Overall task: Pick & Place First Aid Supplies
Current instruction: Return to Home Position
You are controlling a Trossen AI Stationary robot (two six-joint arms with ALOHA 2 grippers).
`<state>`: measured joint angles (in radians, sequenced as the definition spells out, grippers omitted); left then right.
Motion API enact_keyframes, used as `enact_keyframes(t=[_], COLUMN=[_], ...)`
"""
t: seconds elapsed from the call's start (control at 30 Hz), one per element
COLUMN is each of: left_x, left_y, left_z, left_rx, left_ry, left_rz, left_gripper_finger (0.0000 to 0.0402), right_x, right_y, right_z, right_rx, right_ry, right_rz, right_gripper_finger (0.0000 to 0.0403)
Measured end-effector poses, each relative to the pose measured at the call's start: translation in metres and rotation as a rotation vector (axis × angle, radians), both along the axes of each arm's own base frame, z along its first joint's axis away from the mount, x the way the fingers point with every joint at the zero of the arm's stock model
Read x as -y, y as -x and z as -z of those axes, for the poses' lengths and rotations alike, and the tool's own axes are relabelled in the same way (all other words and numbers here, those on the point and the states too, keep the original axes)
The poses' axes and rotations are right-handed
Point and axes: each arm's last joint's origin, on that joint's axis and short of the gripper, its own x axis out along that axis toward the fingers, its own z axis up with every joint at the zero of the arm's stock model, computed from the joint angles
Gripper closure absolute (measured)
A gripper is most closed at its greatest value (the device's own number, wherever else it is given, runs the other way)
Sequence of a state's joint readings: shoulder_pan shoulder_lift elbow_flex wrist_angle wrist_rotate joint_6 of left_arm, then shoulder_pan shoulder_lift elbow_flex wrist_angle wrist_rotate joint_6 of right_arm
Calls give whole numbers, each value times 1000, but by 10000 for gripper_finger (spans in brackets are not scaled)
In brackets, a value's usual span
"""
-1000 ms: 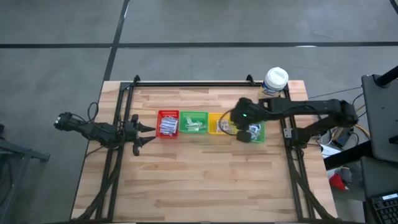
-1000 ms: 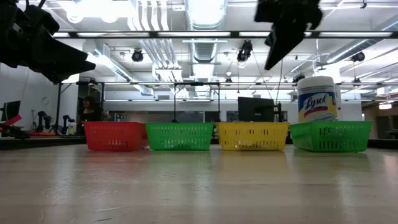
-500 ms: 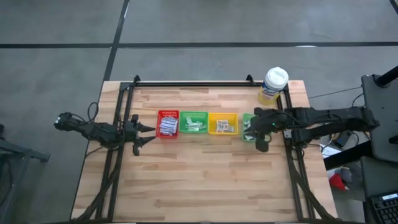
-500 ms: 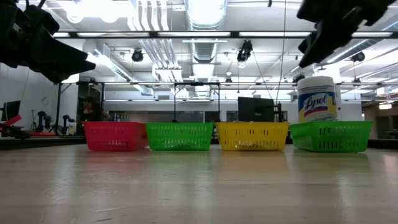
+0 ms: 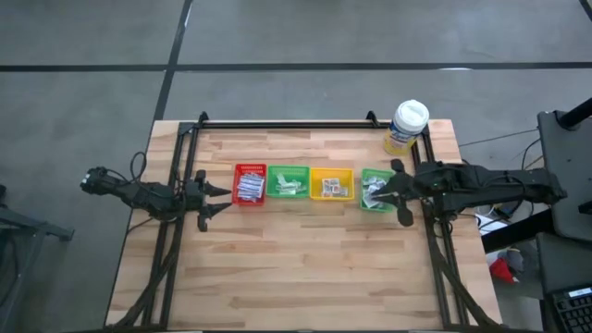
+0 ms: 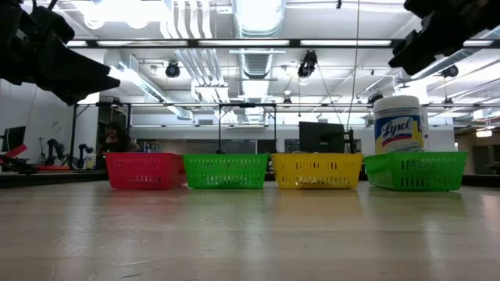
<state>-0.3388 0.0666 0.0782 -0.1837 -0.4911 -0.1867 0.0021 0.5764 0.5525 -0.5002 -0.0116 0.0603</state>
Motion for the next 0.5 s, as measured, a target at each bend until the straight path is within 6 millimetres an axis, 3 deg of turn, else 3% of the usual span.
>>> enact_keyframes(t=[0.5], left_x=[0], left_y=[0], left_z=[0], left_rx=[0], left_ry=[0], left_rz=[0], left_gripper_finger=[213], right_x=[-1], right_y=[42], right_z=[-20], right_rx=[272], right_ry=[3], right_rz=[-33], right_gripper_finger=[346])
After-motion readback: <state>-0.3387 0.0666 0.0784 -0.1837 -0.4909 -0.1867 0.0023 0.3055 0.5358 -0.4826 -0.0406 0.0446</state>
